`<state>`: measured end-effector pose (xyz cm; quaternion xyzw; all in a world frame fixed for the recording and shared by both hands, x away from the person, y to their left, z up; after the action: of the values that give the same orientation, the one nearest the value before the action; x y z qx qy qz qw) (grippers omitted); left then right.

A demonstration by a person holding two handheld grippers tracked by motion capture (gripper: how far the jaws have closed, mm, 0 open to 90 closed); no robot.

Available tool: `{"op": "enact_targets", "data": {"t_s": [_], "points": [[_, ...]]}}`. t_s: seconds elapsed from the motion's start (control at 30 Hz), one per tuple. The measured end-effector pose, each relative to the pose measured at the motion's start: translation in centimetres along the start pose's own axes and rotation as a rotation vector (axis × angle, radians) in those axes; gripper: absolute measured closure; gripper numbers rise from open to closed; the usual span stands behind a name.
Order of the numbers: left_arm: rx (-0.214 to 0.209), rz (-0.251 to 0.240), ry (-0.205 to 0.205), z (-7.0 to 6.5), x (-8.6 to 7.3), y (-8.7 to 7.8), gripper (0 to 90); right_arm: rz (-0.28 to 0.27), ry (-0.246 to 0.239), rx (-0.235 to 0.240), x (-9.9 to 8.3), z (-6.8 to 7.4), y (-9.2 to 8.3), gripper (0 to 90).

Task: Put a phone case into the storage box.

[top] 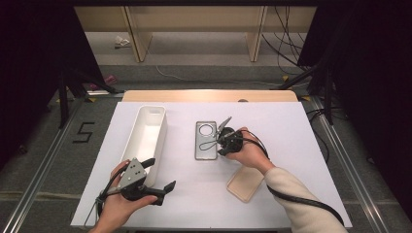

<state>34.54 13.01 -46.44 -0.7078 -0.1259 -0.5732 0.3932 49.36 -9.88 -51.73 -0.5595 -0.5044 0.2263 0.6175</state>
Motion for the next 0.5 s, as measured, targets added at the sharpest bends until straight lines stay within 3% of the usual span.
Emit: {"op": "enact_targets", "data": {"t_s": [0.17,0.33,0.5], "points": [[-0.002,0.002,0.003,-0.1,0.0,0.0,0.5,0.009,-0.118,-0.067,0.8,0.1,-1.4,47.2],[-0.002,0.002,0.006,-0.1,0.0,0.1,0.5,0.050,-0.237,-0.071,1.2,1.3,-1.3,36.8],[-0.004,0.002,0.006,-0.1,0.0,0.1,0.5,0.078,-0.282,-0.075,1.6,2.0,-0.8,34.6]]}}
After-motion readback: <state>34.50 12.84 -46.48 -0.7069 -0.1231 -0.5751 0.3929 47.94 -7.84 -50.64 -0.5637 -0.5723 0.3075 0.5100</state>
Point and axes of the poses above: each handheld gripper's, and its own axes: y roughly forward along the jaws, x roughly out of its top, z roughly to its left, the point moved 7 cm from there along y, roughly forward along the jaws, and after that the axes turned 2 degrees about z, right-handed, at the moved point
